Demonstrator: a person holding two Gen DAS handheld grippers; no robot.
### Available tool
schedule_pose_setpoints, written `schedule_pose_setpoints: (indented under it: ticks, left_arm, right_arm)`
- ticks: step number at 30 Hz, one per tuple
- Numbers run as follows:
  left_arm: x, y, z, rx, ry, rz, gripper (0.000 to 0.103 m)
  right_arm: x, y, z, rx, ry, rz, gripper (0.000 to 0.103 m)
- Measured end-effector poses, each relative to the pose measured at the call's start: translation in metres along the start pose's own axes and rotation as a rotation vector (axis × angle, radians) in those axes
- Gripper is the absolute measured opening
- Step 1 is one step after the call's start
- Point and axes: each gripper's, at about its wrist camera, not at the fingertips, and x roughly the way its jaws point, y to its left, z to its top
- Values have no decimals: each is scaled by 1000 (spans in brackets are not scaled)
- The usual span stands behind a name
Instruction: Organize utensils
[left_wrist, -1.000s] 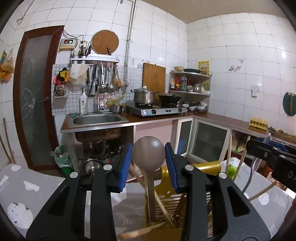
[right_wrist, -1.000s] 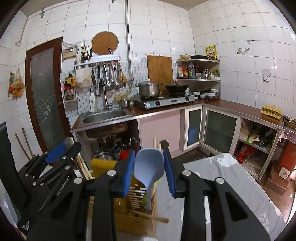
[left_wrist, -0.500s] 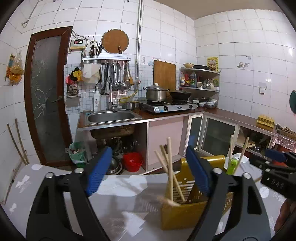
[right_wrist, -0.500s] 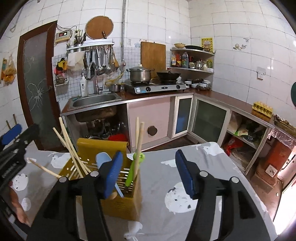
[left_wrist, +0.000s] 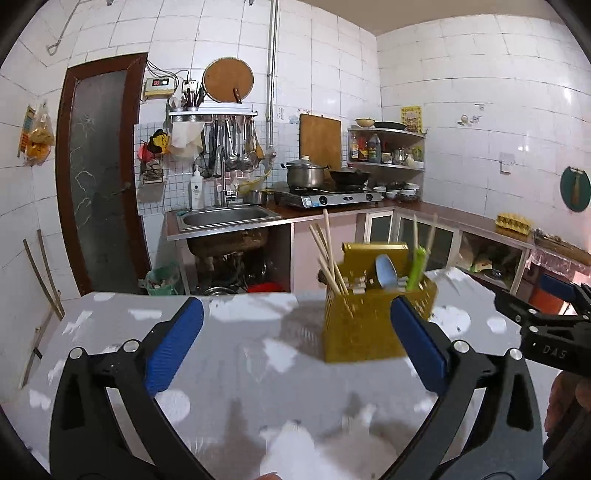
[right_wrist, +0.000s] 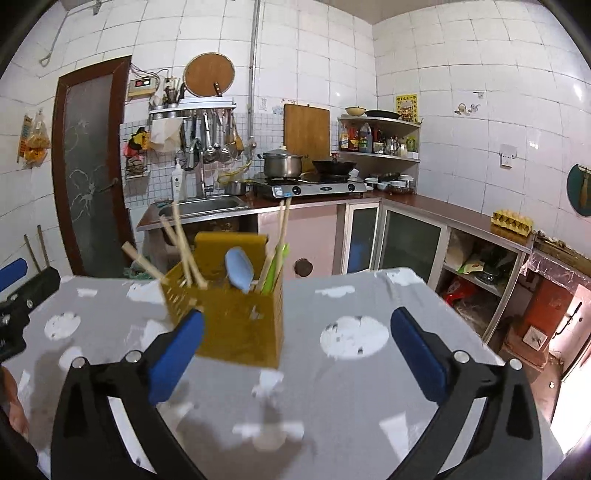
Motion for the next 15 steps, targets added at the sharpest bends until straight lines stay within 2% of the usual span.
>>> schedule_pose_setpoints:
  ticks: [4, 10, 15]
  left_arm:
    - [-27, 0, -35, -22, -19, 21, 98]
    - [-45, -2, -75, -38, -10, 22, 98]
    - [-50, -5, -97, -14, -15, 47, 98]
  right_arm:
    - [-20, 5, -30, 16, 12, 8, 99]
    - [-51, 11, -77, 15, -30, 40, 99]
    - [-65, 15, -98, 6, -53, 68, 99]
